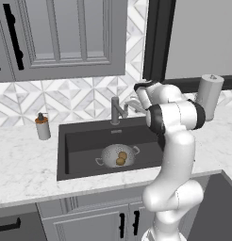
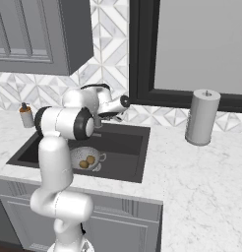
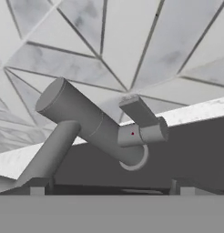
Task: Put the colander in the sink, put the kiwi, kiwi in the colander, and turn on the sink faucet and pour water over the colander.
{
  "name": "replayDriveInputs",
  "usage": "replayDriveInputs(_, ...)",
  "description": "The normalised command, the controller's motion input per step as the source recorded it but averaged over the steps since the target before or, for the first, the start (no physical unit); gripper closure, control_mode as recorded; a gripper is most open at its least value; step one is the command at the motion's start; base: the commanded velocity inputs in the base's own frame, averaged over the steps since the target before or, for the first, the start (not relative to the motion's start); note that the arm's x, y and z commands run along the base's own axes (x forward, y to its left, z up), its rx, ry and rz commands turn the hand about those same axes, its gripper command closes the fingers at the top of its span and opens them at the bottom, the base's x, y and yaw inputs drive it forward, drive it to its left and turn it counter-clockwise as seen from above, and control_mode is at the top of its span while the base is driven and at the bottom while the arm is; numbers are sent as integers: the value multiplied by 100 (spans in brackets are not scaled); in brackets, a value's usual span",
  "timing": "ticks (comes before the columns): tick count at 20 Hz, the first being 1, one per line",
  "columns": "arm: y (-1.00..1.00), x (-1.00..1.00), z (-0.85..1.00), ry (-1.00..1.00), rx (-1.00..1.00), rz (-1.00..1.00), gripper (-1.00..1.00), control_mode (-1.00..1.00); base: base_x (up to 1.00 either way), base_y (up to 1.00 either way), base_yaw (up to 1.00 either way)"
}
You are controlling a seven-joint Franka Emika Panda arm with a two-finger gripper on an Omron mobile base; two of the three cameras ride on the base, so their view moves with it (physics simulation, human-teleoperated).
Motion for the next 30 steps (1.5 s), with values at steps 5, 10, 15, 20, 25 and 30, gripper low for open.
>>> replayDriveInputs(5,11,26,-11,0,0,0,-100,-100,0,0,0)
replayDriveInputs(10,15,27,-11,0,0,0,-100,-100,0,0,0)
replayDriveInputs(15,1,26,-11,0,0,0,-100,-100,0,0,0)
replayDriveInputs(20,0,27,-13,0,0,0,-100,-100,0,0,0)
replayDriveInputs(25,0,29,-11,0,0,-1,-100,-100,0,0,0)
replayDriveInputs(30,-6,33,-9,0,0,-2,-100,-100,0,0,0)
